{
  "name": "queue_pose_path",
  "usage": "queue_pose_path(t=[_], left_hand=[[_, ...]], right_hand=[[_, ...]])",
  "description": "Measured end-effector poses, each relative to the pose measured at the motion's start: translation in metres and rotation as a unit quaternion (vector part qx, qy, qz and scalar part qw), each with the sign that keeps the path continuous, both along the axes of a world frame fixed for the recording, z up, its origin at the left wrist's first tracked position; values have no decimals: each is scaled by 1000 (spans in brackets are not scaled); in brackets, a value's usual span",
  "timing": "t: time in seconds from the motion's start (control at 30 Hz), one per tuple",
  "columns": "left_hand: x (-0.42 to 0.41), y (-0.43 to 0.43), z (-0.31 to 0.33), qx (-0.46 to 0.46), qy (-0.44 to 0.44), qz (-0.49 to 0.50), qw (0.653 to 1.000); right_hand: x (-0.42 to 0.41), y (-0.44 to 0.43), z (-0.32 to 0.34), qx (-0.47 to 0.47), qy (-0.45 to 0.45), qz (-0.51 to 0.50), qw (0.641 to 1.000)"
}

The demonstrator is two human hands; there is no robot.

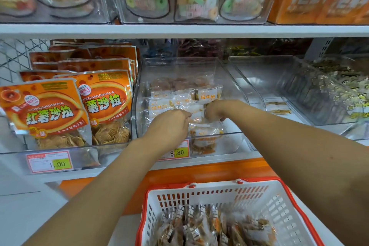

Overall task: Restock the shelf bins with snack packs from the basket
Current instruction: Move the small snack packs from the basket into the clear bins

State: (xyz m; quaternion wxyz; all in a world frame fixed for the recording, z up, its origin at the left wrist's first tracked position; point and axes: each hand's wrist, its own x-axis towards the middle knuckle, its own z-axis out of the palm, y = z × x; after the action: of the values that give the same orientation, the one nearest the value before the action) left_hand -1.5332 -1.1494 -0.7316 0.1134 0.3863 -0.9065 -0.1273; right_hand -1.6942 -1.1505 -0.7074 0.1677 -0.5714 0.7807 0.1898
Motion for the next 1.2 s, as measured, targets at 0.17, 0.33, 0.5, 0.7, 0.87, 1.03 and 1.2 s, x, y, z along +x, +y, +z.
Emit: queue_pose_path(t=[0.17, 0.33, 0.5, 0.7, 0.87, 1.03, 1.2], left_hand=[[-1, 0, 2, 1, -5, -4, 1000], [1, 1, 5, 6, -1, -4, 1000], [-3, 34, 11, -133, 140, -40, 980], [-18, 120, -16, -98, 119, -116, 981], [-22, 158, -71, 17, -89, -146, 985], [-10, 166, -128, 165, -259, -156, 939], [0, 158, -159, 225, -351, -154, 896]], right_hand=[[-13, -15, -2, -2, -10, 20, 1000], [-20, -10, 10, -36, -17, 42, 998], [-18, 45, 40, -244, 47, 108, 962], [-24, 162, 25, -315, -32, 82, 945], [-47, 223, -61, -144, -109, 3, 984], [-59, 283, -125, 74, -152, -28, 985], [-66, 317, -165, 251, -103, 16, 962]])
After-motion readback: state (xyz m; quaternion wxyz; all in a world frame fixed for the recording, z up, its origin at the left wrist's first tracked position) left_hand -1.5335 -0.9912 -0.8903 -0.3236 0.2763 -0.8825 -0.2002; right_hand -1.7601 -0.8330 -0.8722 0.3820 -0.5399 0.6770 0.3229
